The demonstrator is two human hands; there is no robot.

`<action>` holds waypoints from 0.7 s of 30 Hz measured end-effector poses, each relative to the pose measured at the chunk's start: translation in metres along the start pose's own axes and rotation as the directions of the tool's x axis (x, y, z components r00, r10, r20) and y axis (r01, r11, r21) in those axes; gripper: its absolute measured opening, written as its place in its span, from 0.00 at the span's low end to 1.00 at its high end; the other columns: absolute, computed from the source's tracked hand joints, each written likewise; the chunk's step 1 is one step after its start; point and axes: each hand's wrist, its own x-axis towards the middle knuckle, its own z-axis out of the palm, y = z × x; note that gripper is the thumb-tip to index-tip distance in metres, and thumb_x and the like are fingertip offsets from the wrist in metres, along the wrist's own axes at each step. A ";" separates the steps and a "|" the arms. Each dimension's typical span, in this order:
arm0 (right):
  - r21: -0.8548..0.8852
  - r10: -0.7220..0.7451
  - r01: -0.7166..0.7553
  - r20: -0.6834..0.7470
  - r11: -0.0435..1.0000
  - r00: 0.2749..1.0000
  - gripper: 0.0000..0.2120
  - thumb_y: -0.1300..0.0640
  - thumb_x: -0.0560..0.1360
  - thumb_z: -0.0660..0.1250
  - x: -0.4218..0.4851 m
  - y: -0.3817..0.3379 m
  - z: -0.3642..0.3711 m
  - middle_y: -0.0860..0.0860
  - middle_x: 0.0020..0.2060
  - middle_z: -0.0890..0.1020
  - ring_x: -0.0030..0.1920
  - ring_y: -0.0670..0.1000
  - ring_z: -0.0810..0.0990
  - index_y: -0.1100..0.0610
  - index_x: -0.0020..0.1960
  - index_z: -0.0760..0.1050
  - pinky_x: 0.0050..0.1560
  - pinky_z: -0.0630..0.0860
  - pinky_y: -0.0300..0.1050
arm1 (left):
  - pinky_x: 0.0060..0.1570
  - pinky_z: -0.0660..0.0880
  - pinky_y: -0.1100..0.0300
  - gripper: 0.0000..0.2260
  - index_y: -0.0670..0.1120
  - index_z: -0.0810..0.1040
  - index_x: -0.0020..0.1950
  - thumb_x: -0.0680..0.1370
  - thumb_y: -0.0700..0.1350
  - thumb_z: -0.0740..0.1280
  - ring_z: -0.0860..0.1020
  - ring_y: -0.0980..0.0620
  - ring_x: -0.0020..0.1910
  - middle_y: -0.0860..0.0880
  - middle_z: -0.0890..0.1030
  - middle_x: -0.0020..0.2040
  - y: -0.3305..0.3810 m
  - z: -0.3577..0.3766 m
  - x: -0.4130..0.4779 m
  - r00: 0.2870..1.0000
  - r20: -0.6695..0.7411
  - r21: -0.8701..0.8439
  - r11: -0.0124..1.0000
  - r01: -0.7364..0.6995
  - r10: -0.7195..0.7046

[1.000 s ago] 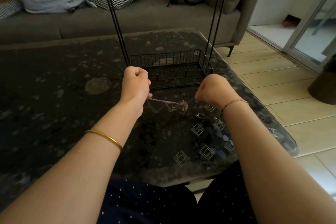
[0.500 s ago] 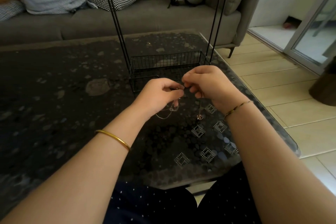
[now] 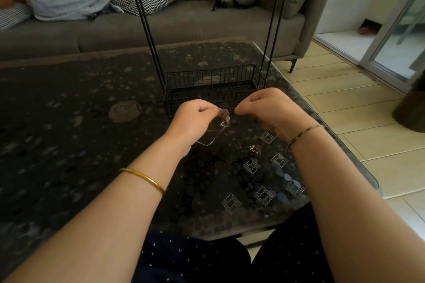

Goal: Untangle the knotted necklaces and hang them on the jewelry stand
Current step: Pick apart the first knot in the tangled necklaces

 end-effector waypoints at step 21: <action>0.167 -0.023 0.040 -0.100 0.985 0.995 0.05 0.62 0.71 0.68 0.002 -0.001 0.007 0.51 0.38 0.80 0.41 0.48 0.77 0.56 0.37 0.78 0.37 0.71 0.39 | 0.54 0.73 0.52 0.09 0.47 0.79 0.52 0.82 0.44 0.59 0.72 0.46 0.57 0.48 0.76 0.55 0.003 0.006 0.002 0.962 -0.052 0.614 0.768 -0.180 0.267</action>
